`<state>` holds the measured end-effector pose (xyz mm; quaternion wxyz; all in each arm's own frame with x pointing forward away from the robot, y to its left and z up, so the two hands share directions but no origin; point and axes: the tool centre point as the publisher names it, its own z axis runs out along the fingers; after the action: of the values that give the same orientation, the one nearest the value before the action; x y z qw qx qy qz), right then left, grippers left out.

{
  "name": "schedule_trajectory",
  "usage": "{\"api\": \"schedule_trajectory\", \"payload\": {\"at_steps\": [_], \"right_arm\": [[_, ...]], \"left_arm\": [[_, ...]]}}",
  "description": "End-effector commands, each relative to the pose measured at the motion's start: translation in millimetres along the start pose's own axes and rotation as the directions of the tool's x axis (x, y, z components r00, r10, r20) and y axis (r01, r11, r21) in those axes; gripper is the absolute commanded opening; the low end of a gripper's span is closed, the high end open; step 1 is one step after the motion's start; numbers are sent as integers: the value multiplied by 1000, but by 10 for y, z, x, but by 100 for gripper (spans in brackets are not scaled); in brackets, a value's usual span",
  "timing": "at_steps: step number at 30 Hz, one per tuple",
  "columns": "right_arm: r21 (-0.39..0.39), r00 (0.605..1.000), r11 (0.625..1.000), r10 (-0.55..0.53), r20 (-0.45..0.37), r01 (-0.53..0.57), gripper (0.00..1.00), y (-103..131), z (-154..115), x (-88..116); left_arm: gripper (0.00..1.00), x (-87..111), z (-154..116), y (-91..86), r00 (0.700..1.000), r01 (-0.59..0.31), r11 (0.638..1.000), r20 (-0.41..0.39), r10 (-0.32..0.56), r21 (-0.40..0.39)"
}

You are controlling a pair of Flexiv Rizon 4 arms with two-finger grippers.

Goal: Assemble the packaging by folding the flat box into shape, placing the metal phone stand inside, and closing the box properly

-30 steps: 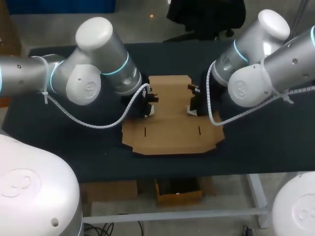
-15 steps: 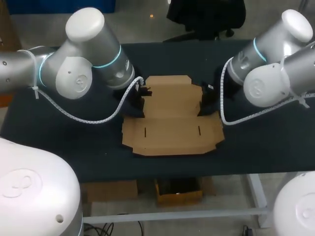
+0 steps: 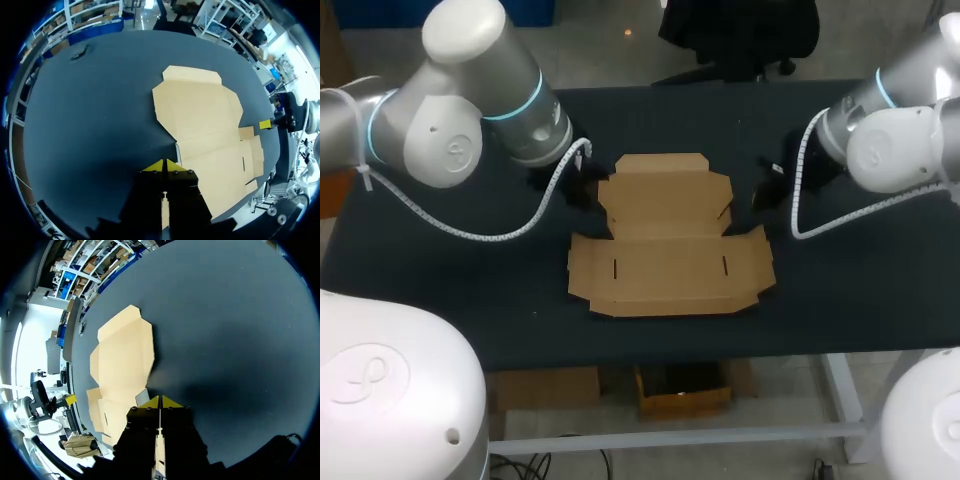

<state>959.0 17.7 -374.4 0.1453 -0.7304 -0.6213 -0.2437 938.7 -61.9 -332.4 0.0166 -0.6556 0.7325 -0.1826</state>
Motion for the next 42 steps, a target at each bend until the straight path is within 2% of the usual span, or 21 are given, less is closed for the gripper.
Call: {"api": "schedule_trajectory", "payload": {"at_steps": [1, 14, 24, 33, 42], "right_arm": [[55, 998, 998, 3, -64, 0, 0, -26, -165, -88], [80, 996, 997, 13, -87, -6, 0, -2, -373, -280], [83, 996, 996, 18, -84, -11, 0, -118, -485, -350], [93, 996, 995, 26, -81, -18, 0, -324, -557, -379], [98, 998, 995, 30, -57, -25, 0, -580, -642, -430]], "left_arm": [[0, -66, -210, 85, 1000, 7, 1000, 3, -8, 6], [0, -261, -420, 146, 999, 45, 999, -21, -46, -27], [0, -337, -579, 309, 998, 65, 997, -21, -66, -30], [0, -343, -707, 517, 997, 77, 997, -23, -78, -24], [0, -332, -822, 826, 996, 92, 996, -5, -92, -19]]}}
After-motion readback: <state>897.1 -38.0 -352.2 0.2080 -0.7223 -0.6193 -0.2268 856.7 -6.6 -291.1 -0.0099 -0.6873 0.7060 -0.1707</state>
